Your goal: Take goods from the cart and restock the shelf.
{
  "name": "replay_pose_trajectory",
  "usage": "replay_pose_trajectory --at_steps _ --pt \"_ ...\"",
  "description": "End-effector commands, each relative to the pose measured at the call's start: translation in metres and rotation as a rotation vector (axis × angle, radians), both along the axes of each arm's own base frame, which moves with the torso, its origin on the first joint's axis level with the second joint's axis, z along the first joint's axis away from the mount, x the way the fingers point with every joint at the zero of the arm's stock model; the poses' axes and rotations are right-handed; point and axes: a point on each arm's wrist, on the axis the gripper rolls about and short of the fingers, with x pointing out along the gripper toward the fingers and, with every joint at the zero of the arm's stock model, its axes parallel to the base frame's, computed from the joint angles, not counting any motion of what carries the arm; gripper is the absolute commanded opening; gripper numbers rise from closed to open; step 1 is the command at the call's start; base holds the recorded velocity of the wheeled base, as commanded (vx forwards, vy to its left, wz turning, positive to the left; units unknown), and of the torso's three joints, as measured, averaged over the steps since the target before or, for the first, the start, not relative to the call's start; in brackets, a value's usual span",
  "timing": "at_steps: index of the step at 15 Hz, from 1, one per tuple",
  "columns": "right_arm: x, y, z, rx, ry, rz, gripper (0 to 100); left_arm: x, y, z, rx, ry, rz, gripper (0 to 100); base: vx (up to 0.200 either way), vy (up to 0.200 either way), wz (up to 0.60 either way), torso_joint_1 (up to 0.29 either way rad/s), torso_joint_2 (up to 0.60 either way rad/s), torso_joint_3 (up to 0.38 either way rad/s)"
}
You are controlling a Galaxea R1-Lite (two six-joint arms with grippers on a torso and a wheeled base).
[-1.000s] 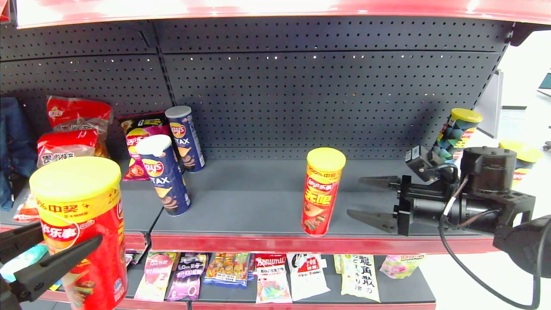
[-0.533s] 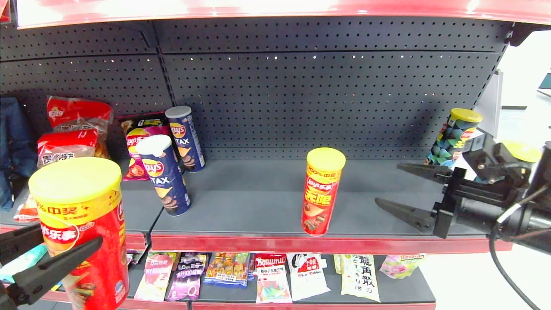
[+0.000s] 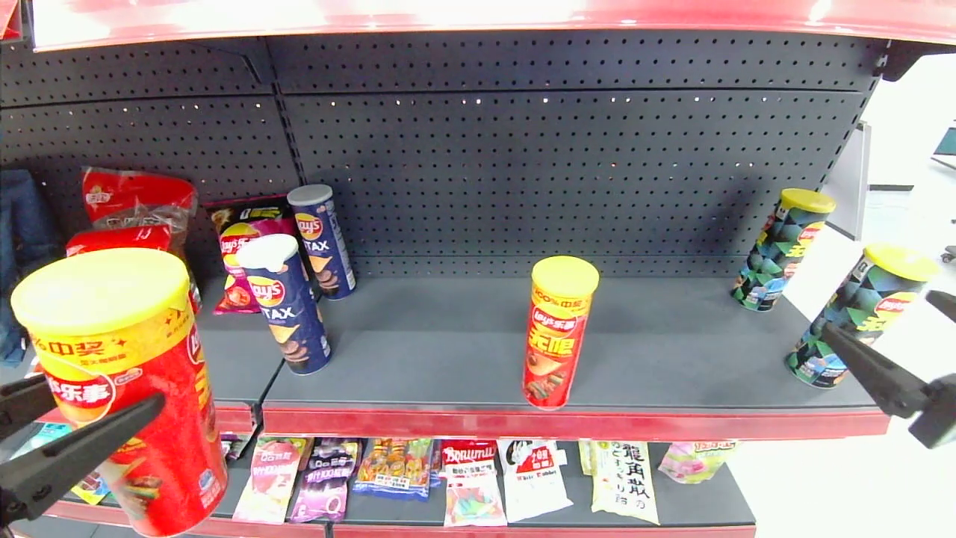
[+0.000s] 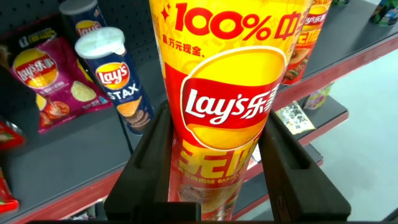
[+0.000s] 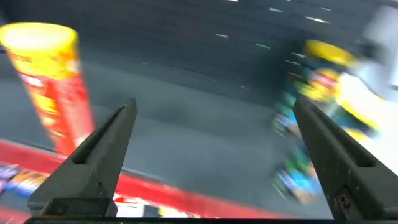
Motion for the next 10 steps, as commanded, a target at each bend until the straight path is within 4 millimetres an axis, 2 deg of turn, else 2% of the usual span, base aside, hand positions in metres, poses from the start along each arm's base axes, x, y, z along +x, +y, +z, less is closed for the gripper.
replay_pose_trajectory --at_steps 1,2,5,7,8,10 --pt "-0.044 -0.013 -0.02 0.021 -0.048 -0.099 100 0.002 -0.001 0.005 -0.008 -0.007 -0.005 0 0.0 0.0 0.0 0.0 0.0 0.0" --pt "-0.054 -0.017 -0.026 0.022 -0.015 -0.12 100 0.006 -0.001 0.006 -0.018 0.007 -0.003 0 0.0 0.0 0.0 0.0 0.0 0.0" --pt "-0.099 -0.025 -0.051 0.021 0.057 -0.169 100 0.009 -0.002 0.006 -0.023 0.02 -0.006 0 0.0 0.0 0.0 0.0 0.0 0.0" --pt "-0.126 -0.028 -0.081 0.024 0.105 -0.193 100 0.009 -0.003 0.006 -0.031 0.025 -0.022 0 0.0 0.0 0.0 0.0 0.0 0.0" --pt "-0.13 -0.029 -0.095 0.029 0.158 -0.206 100 0.009 -0.003 0.007 -0.033 0.024 -0.031 0 0.0 0.0 0.0 0.0 0.0 0.0" --pt "-0.127 -0.028 -0.095 0.107 0.137 -0.181 100 0.006 -0.003 0.006 -0.039 0.019 -0.072 0 0.0 0.0 0.0 0.0 0.0 0.0"
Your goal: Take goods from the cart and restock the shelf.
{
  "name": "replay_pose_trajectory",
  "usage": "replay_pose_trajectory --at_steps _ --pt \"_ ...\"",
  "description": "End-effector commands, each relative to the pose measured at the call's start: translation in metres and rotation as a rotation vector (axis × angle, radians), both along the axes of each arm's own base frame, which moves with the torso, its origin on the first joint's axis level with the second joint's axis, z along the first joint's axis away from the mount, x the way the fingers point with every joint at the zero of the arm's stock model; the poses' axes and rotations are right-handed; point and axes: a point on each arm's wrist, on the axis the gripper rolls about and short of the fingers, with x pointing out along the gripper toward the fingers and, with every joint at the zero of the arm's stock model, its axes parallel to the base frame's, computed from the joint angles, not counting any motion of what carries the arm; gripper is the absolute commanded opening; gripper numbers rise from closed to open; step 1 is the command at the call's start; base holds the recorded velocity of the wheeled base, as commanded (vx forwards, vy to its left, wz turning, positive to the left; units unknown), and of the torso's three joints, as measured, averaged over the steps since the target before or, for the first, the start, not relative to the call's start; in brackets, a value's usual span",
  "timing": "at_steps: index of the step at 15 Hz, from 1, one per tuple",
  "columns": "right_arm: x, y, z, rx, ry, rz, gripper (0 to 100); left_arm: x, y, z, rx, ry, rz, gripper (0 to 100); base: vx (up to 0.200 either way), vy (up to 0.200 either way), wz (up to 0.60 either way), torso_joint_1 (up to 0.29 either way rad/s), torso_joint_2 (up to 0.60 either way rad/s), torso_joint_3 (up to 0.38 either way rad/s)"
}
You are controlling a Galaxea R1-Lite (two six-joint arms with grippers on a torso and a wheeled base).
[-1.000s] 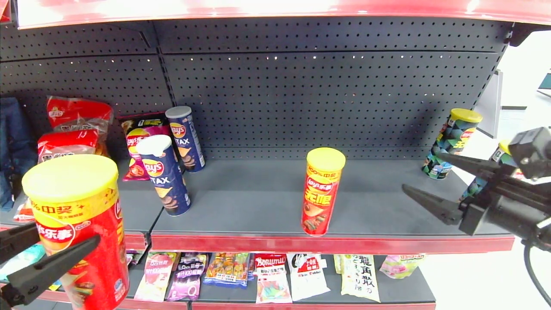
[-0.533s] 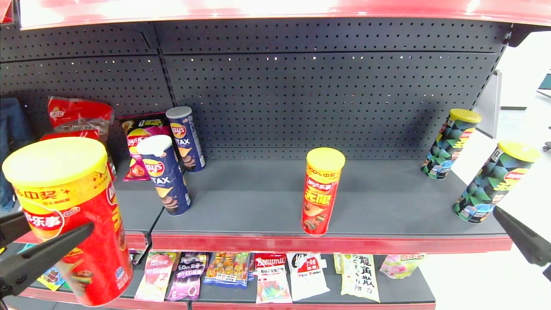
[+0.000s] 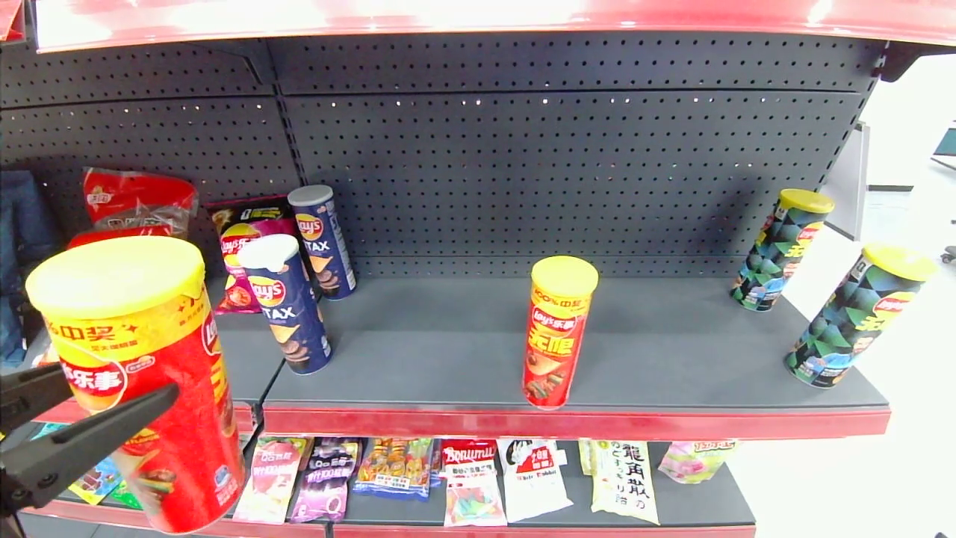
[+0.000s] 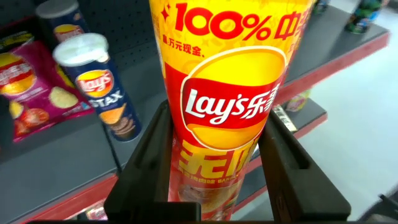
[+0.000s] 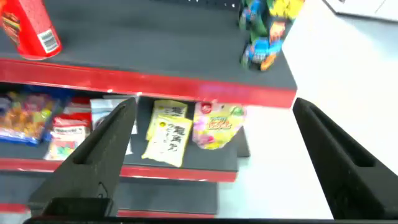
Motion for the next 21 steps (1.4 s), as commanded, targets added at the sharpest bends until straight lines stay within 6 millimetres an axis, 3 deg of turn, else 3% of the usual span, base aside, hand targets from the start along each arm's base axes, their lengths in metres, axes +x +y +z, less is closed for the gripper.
replay_pose_trajectory --at_steps 1,4,11,16,21 --pt "-0.01 0.0 -0.015 0.055 -0.04 0.025 100 -0.001 0.0 0.0 -0.002 -0.002 -0.013 0 0.0 0.0 0.0 0.0 0.0 0.0" --pt "-0.009 0.004 -0.022 0.09 -0.026 0.171 100 -0.003 0.0 0.002 -0.01 -0.013 -0.055 0 0.0 0.0 0.0 0.0 0.0 0.0" --pt "-0.009 0.004 -0.023 0.136 -0.013 0.176 100 -0.009 0.0 -0.011 -0.013 0.017 -0.093 0 0.0 0.0 0.0 0.0 0.0 0.0" --pt "-0.009 0.004 -0.023 0.139 -0.014 0.175 100 0.029 -0.009 -0.001 -0.047 0.051 -0.084 0 0.0 0.0 0.0 0.0 0.0 0.0" --pt "-0.009 0.004 -0.023 0.14 -0.012 0.175 100 0.037 -0.013 -0.005 -0.043 0.076 -0.105 0 0.0 0.0 0.0 0.0 0.0 0.0"
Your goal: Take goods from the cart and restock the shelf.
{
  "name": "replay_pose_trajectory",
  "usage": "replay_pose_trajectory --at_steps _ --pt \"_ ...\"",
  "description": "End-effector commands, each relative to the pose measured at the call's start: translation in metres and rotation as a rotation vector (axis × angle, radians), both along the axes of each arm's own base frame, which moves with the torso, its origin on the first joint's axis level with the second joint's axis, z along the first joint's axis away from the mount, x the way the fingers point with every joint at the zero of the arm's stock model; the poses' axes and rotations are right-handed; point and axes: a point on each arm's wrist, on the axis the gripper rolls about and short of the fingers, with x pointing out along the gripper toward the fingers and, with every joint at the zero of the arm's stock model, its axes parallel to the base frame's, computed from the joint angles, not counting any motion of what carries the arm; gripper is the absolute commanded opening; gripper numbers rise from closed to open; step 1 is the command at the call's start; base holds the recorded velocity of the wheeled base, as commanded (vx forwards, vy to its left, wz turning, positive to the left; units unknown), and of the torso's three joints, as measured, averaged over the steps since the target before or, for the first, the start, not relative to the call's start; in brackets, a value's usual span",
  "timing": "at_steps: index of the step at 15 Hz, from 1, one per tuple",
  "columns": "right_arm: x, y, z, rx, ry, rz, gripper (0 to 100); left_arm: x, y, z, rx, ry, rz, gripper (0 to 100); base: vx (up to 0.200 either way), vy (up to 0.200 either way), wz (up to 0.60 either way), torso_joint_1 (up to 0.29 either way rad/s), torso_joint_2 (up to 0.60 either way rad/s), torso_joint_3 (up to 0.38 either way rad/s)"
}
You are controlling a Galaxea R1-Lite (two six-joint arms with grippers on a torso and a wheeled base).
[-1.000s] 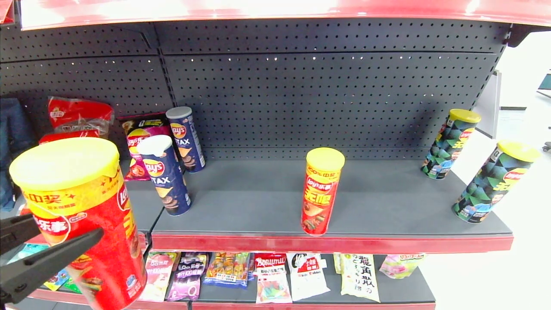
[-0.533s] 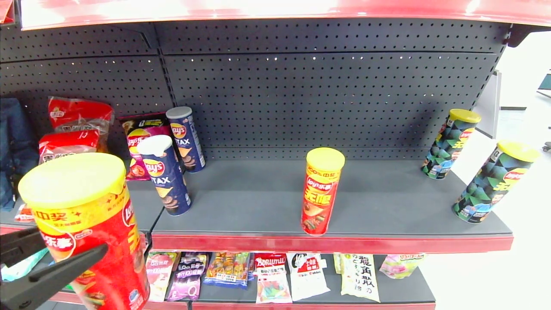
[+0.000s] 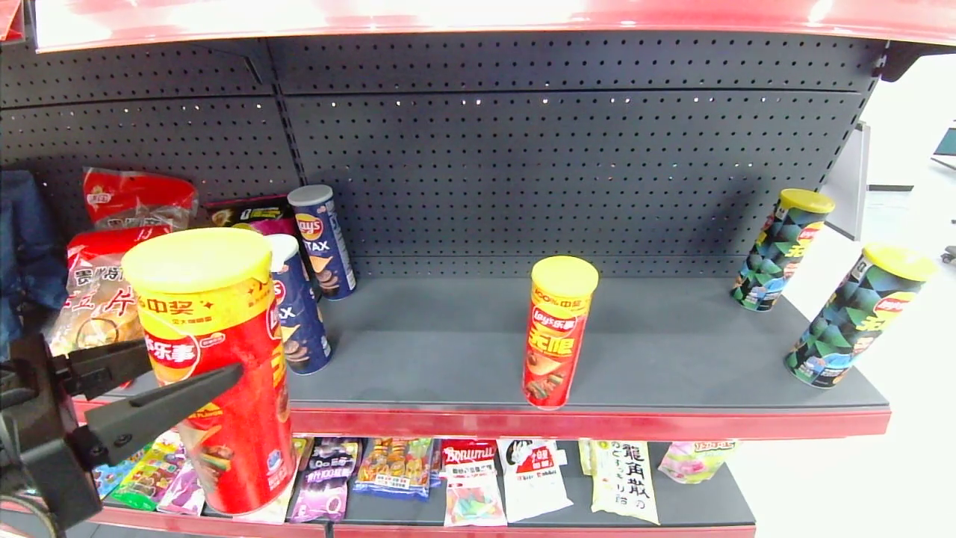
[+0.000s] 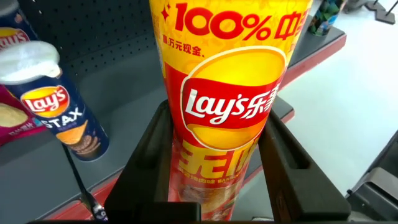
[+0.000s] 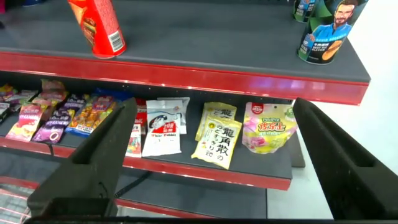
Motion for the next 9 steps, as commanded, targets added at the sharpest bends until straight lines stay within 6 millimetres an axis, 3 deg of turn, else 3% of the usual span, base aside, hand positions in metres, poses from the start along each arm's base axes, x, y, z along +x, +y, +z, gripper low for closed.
replay_pose_trajectory --at_steps 1,3,8,9 --pt "0.0005 0.0001 -0.0001 0.0 0.007 0.001 100 0.0045 -0.0014 -0.0031 0.004 0.025 -0.002 0 0.0 0.0 0.0 0.0 0.0 0.0" --pt "0.0005 0.0001 -0.0001 0.001 0.007 0.002 100 0.0044 -0.0014 -0.004 0.004 0.028 -0.002 0 0.0 0.0 0.0 0.0 0.0 0.0" --pt "0.0003 0.0001 0.0003 0.0 0.004 0.003 100 0.0071 -0.002 -0.0047 0.004 0.038 -0.001 0 0.0 0.0 -0.6 0.003 0.0 0.0" --pt "0.0005 0.0001 0.0003 0.0 0.006 0.003 100 0.0075 -0.0021 -0.0044 0.004 0.038 -0.001 0 0.0 0.0 0.0 0.0 0.0 0.0"
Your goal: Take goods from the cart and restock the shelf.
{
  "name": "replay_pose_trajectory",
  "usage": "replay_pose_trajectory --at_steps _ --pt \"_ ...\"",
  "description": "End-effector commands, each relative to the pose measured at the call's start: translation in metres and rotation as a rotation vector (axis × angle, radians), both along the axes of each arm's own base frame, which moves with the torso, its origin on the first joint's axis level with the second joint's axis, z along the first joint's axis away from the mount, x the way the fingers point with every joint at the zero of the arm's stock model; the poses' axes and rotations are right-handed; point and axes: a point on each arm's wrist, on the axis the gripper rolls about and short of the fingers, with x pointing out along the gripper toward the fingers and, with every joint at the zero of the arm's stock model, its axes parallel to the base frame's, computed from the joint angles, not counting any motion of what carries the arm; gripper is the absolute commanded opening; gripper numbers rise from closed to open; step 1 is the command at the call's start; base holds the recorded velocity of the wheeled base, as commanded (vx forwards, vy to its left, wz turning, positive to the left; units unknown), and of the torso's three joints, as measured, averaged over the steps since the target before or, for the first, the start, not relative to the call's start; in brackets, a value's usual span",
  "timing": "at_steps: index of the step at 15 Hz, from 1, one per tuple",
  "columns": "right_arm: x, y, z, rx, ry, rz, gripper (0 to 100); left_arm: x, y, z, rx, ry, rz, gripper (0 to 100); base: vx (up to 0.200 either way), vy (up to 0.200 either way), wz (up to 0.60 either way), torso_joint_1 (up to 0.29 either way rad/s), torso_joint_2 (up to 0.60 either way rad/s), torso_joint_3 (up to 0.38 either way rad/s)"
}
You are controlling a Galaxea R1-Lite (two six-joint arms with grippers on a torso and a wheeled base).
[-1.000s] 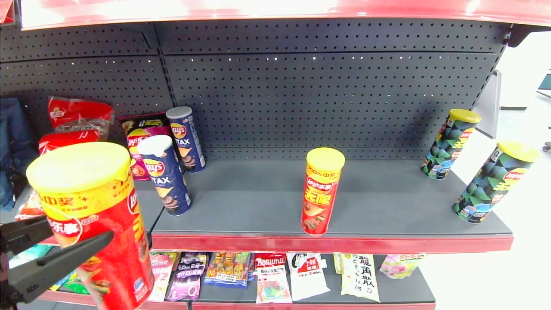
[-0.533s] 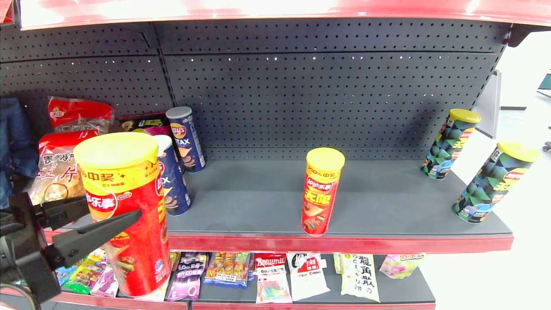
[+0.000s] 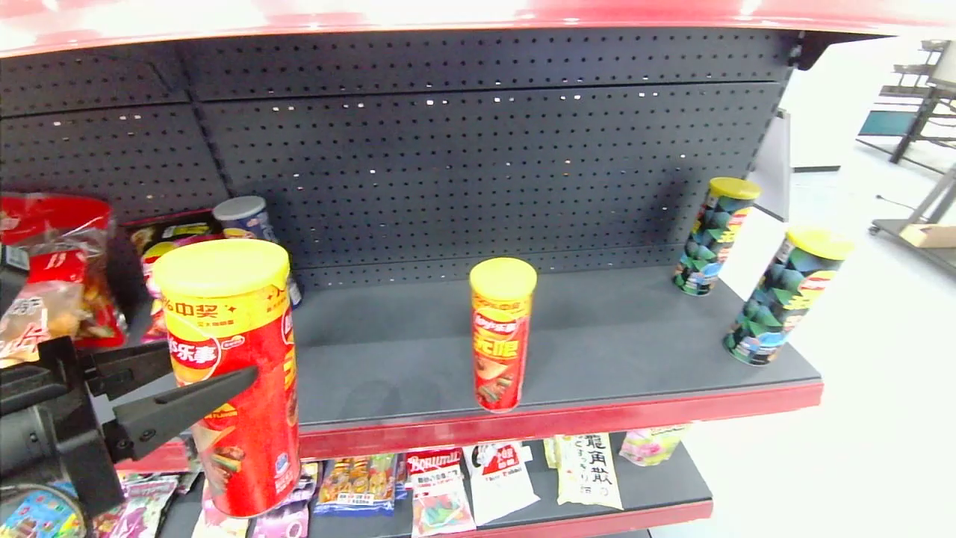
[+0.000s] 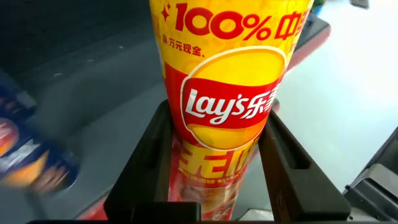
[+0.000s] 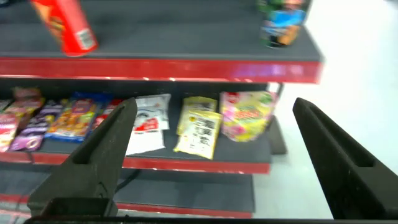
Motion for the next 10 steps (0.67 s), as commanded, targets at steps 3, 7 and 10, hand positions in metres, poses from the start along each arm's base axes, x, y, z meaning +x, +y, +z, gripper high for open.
replay_pose_trajectory --at_steps 3,7,10 --pt "0.0 0.0 0.0 -0.001 0.005 0.0 100 0.003 0.0 -0.001 0.002 0.011 0.003 0 0.0 0.0 0.0 0.0 0.0 0.0" --pt "0.0 0.0 0.0 0.001 0.005 0.0 100 0.048 -0.012 -0.009 0.01 0.036 0.001 0 0.0 0.0 0.0 0.0 0.0 0.0" --pt "0.0 0.0 0.0 0.001 0.005 -0.003 100 0.088 -0.022 -0.024 0.002 0.014 0.002 0 0.0 0.0 0.0 0.0 0.0 0.0"
